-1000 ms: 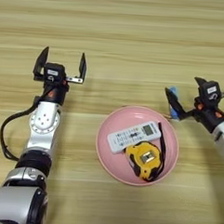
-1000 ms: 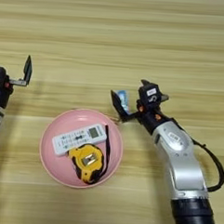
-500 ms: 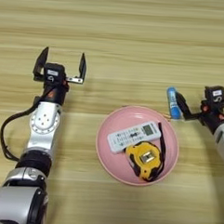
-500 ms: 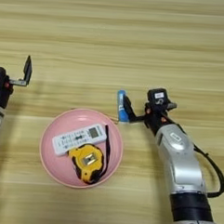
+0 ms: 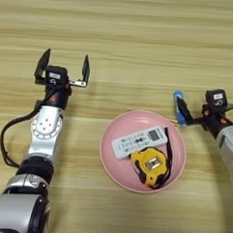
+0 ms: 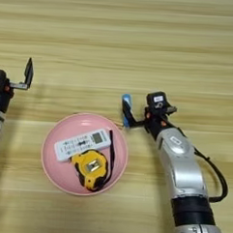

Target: Move the objects on the table

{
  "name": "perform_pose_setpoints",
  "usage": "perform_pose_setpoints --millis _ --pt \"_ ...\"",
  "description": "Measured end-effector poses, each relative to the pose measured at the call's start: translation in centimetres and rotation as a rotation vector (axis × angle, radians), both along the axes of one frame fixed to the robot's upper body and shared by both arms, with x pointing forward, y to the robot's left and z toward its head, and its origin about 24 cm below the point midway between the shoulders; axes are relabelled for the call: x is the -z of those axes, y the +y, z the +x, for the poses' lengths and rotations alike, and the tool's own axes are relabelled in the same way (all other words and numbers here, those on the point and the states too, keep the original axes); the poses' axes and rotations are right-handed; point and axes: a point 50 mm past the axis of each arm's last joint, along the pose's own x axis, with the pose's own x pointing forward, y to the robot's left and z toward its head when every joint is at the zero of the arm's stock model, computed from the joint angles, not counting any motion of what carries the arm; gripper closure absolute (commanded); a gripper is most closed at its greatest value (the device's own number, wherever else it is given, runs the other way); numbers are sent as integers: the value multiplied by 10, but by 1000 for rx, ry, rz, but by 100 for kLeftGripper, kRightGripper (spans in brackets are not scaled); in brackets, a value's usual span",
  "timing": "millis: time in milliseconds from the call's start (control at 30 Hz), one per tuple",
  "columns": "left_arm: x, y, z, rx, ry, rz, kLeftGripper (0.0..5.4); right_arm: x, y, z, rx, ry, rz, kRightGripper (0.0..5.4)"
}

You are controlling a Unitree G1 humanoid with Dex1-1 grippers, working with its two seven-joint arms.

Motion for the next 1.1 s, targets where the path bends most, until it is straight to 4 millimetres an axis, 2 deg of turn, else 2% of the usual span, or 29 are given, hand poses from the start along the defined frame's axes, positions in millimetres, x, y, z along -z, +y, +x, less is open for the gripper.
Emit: perform_pose_setpoints --millis 133,233,467,1100 --pt "0 0 0 -1 -1 0 0 6 -1 2 19 28 -38 4" --pt "0 0 0 -1 -1 0 0 10 -2 3 21 50 -63 28" --pt "0 0 0 -2 -2 0 0 18 1 3 -1 93 -112 103" --pt "0 0 0 -2 -2 0 0 19 2 2 -22 97 -134 308"
